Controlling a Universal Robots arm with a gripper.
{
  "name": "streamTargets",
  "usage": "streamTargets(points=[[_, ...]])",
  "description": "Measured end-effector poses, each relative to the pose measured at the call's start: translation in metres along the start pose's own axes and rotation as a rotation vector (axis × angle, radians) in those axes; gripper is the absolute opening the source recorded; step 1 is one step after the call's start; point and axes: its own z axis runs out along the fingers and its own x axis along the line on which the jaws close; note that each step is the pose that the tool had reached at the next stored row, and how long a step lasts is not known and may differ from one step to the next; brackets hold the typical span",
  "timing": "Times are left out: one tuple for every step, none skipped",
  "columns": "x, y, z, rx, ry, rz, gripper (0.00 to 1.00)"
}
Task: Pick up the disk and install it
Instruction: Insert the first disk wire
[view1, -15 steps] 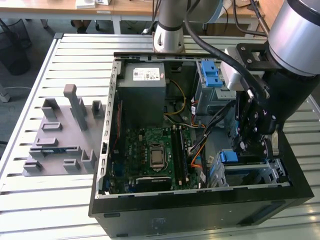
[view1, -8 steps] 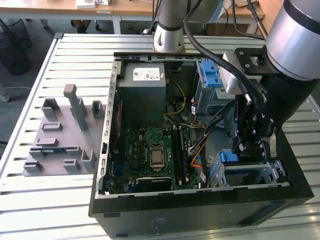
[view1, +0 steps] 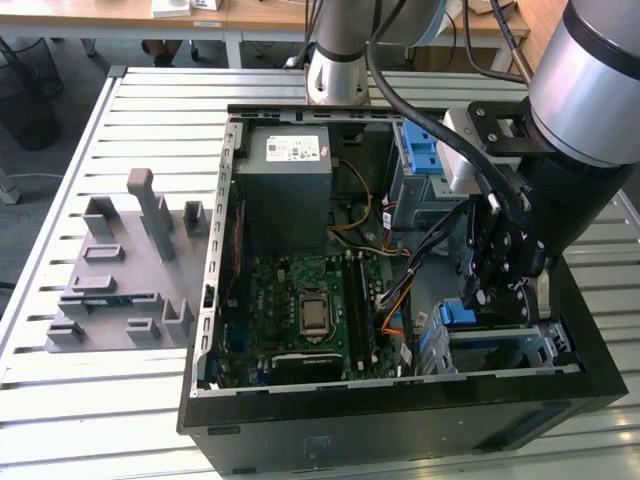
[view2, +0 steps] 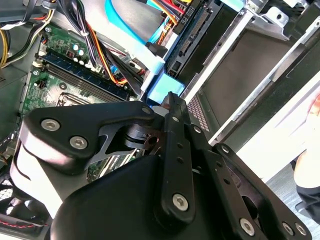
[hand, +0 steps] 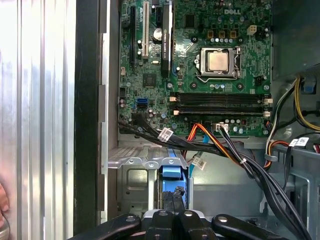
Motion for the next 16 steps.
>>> streamTargets(points=[[0.0000,-0.0002,0.0001,0.0000,-0.0001,0.000,0.11],[0.0000,-0.0006,0.0001,0.0000,-0.0002,0.000,0.11],[0.0000,-0.0012,0.0001,0.0000,-0.0001,0.000,0.11],[0.0000,-0.0019,0.0001,0.0000,-0.0001,0.000,0.11],[0.0000,-0.0027,0.0001,0.0000,-0.0002,0.000,0.11],[-0.0001,-0.0034,0.0000,0.0000,-0.0001,0.000,0.11],[-0.0001,-0.0042,0.0000,0.0000,-0.0001,0.000,0.11],[-0.0001,-0.0049,0.0000,0.0000,-0.0001,0.000,0.11],[-0.0001,-0.0055,0.0000,0.0000,-0.0001,0.000,0.11],[-0.0001,-0.0060,0.0000,0.0000,-0.0001,0.000,0.11],[-0.0001,-0.0067,0.0000,0.0000,0.0000,0.000,0.11],[-0.0001,-0.0074,0.0000,0.0000,0.0000,0.000,0.11],[-0.0001,-0.0082,0.0000,0.0000,0.0000,0.000,0.11],[-0.0001,-0.0091,0.0000,0.0000,0.0000,0.000,0.11],[-0.0001,-0.0102,0.0000,0.0000,-0.0001,0.000,0.11],[-0.0002,-0.0113,0.0000,0.0000,0.0000,0.000,0.11]])
